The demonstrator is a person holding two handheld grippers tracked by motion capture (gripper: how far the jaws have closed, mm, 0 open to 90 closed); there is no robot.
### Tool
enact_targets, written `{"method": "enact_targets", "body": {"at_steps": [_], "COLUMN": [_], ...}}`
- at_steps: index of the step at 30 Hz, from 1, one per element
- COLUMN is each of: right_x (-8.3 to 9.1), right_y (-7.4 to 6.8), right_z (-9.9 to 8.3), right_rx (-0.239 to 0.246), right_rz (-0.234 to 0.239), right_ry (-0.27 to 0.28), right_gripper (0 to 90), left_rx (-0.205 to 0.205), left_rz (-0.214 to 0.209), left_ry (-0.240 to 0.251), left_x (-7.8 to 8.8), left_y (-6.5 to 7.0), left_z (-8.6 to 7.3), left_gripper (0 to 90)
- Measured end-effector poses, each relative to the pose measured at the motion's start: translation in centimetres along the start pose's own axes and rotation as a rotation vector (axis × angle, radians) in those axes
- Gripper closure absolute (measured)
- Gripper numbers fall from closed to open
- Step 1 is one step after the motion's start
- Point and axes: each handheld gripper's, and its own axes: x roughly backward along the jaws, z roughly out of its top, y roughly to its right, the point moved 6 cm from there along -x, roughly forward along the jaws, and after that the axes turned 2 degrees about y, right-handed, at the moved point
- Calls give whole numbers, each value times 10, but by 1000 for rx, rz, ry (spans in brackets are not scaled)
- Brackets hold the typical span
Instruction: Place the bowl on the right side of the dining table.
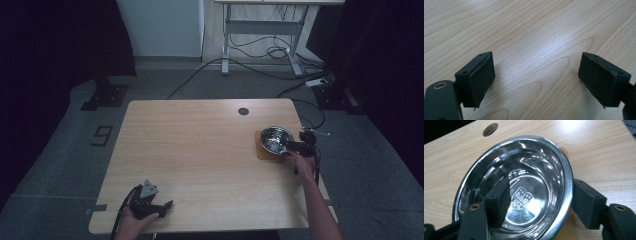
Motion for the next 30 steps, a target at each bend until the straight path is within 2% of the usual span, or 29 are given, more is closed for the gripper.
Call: {"method": "enact_targets", "body": {"at_steps": [6,16,21,30], "right_x": [8,36,49,71], "right_y": [3,-2,-10,-37], "right_z": [2,0,-8,-30], "right_rx": [-4,18,90,164], "right_rz": [-24,-6,-23,75], "right_ry": [14,50,41,49], "right_gripper": [305,264,252,254], "left_rx": [0,0,0,2], "left_rz": [0,0,0,0], "left_ry": [0,0,0,1], "left_x": [0,0,0,0], "left_y": [0,0,0,0], "left_z": [0,0,0,0], "left_gripper": [133,133,133,133]}}
